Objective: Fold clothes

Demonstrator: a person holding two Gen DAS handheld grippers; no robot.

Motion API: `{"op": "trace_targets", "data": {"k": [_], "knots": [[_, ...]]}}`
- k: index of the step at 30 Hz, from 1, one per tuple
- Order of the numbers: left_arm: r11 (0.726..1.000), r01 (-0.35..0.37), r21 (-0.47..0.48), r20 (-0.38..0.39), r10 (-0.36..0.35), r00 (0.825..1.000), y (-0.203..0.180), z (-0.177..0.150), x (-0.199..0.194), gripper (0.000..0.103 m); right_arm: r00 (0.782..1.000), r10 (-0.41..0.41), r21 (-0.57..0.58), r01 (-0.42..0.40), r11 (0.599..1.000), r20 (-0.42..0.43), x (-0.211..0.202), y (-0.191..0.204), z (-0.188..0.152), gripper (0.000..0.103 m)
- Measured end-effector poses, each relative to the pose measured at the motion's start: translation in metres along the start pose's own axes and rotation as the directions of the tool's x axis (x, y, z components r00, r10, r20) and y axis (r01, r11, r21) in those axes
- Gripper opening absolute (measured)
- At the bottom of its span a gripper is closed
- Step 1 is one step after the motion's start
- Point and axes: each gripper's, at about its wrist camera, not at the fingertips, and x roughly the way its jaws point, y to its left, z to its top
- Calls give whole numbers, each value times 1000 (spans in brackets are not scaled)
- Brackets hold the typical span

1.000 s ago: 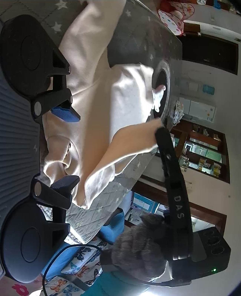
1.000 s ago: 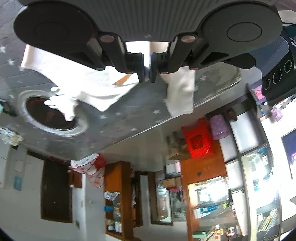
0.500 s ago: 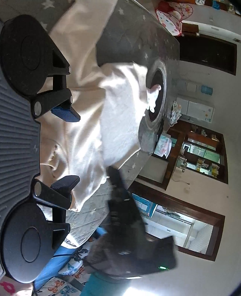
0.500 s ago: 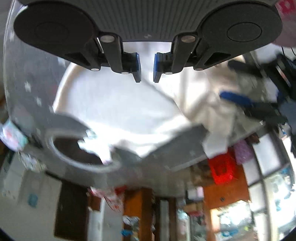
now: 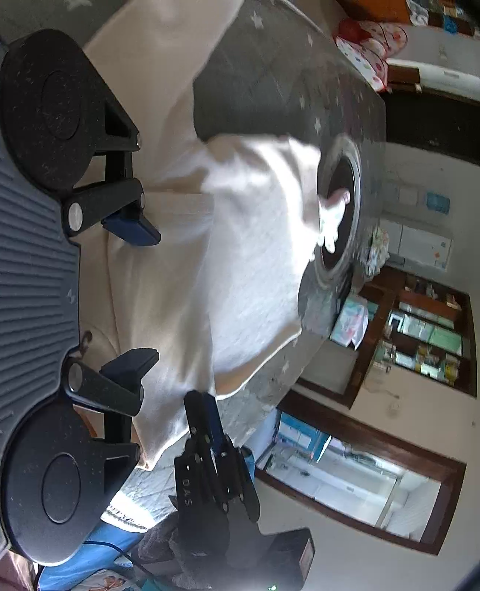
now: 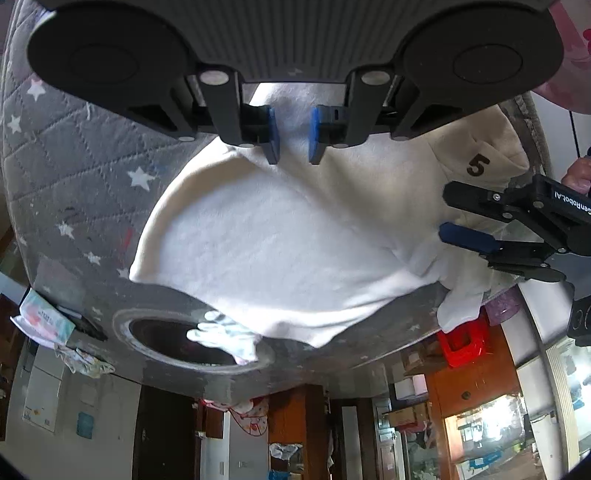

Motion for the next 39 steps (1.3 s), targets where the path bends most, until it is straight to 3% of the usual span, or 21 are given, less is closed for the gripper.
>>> {"op": "trace_targets", "data": {"k": [7,12,16,22,29,35,39], "knots": [[1000,18,18,53,-19,998,-14,23,9,66,1000,1,-5,-1,1000,-1,10,1,1,26],[998,-57,-38,6,57,998,1,27,33,66,1000,5,6,-5,1000,1,12,0,-1,30],[997,-32,-64,28,34,999,13,16,12,68,1000,2,-8,-2,1000,5,11,2,2,31],[982,-133,-133,106,148,983,36,6,-30,85,999,31,-60,-29,998,40,13,19,16,39],[901,-318,-296,156,375,914,85,0,-66,91,998,59,-115,-58,992,3,35,44,17,44],[814,-449,-369,153,530,834,122,6,-78,91,998,59,-126,-57,990,10,27,49,19,45],[751,-487,-446,129,592,795,149,9,-77,89,998,58,-123,-56,991,11,24,50,17,45]]}}
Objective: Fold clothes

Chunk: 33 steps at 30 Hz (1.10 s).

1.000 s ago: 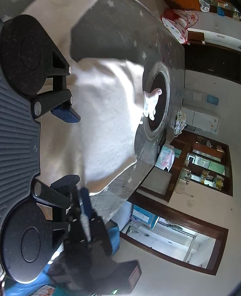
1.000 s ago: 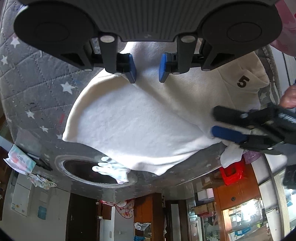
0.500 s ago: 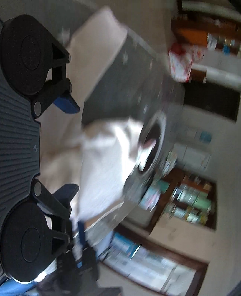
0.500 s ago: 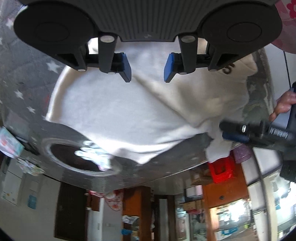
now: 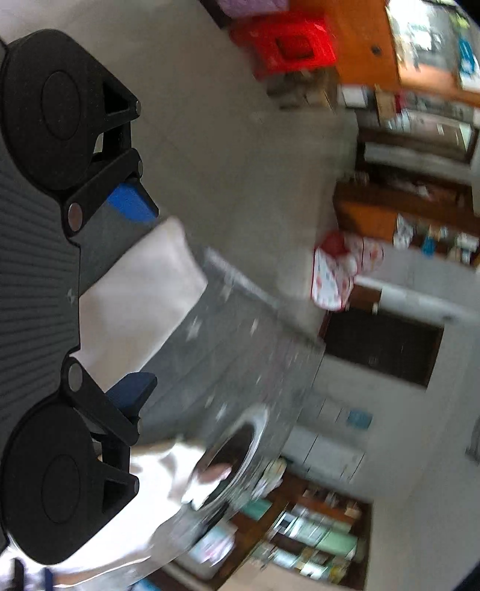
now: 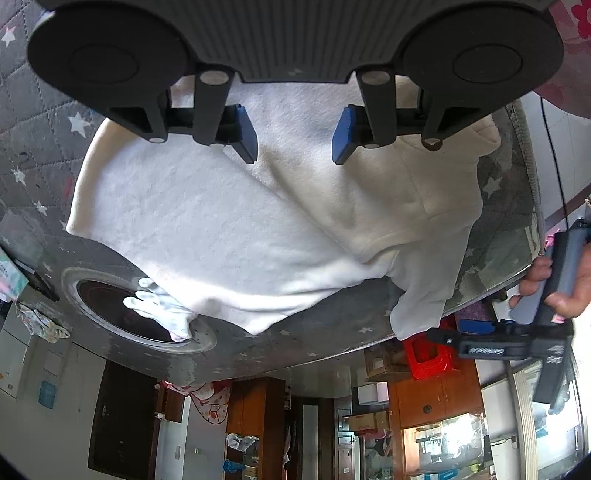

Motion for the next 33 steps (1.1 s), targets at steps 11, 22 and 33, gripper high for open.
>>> {"op": "trace_targets", "data": {"k": [11,22,33], "knots": [[998,-29,-54,-38,27,999,23,3,33,33,1000,-12,15,12,1000,1,-6,0,-5,45],[991,12,-134,46,-6,999,46,11,6,5,1000,-15,29,14,999,24,-13,0,-6,45],[982,129,-137,117,-113,987,35,21,-38,5,999,-20,38,19,999,41,-17,-3,-8,46]]}}
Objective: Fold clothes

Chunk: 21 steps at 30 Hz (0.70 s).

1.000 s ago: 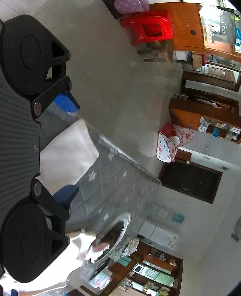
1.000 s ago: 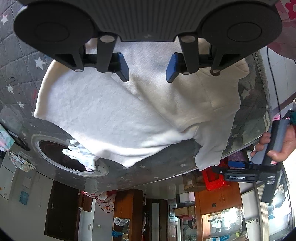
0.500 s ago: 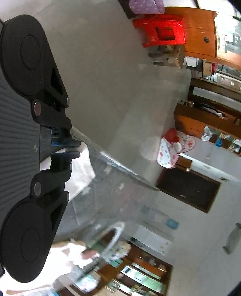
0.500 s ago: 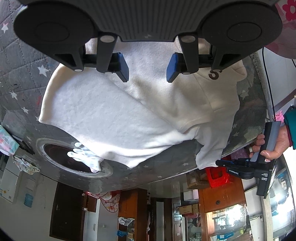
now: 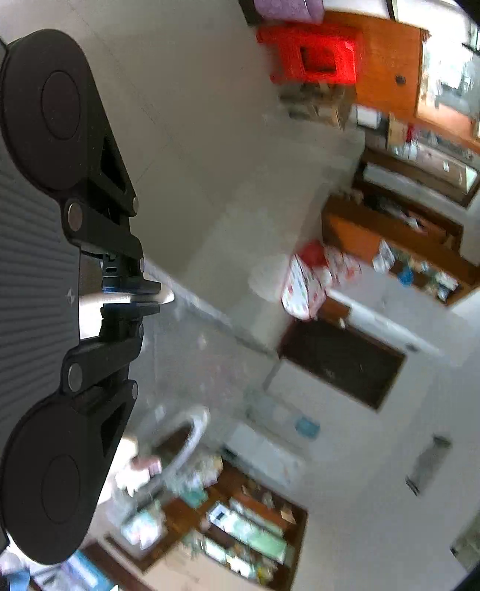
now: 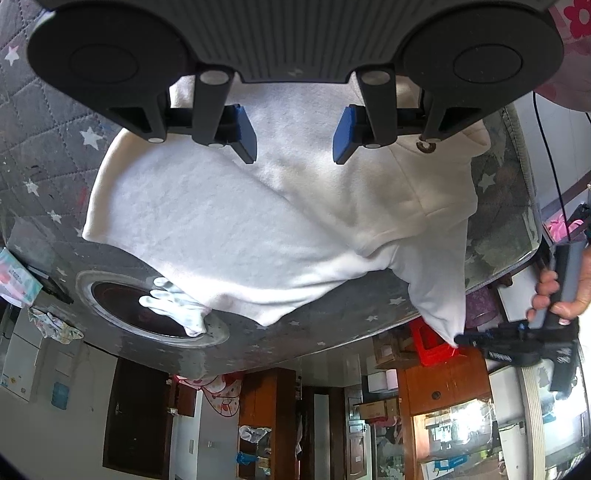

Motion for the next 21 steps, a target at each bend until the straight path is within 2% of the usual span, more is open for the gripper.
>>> {"op": "trace_targets", "data": {"k": [2,4,7,10,14,16,18,19,20,21], "knots": [[996,76,52,15,-77,997,-24,2,-12,5,1000,-2,8,2,1000,11,-3,-2,1,46],[983,159,97,13,-161,987,-50,3,-21,5,1000,-11,16,10,1000,27,-7,-4,1,46],[941,301,153,-16,-302,953,-92,-3,-34,5,998,-24,34,23,999,55,-16,-9,1,46],[877,441,193,-78,-434,898,-134,-18,-41,5,995,-53,68,47,997,87,-29,-20,-1,46],[766,609,205,-197,-578,792,-183,-50,-41,5,990,-95,131,80,988,107,-42,-39,-8,46],[727,649,223,-296,-584,756,-204,-72,-34,7,988,-114,162,96,982,108,-46,-47,-13,46],[690,687,226,-410,-573,710,-219,-94,-26,13,985,-133,185,112,976,106,-50,-52,-18,46],[675,698,240,-453,-558,695,-222,-103,-25,17,985,-136,188,114,975,105,-52,-54,-19,46],[661,703,262,-486,-539,688,-224,-110,-25,19,985,-138,192,116,975,103,-53,-55,-21,46],[650,699,298,-504,-515,693,-223,-115,-27,20,985,-140,195,118,974,101,-55,-56,-23,46]]}}
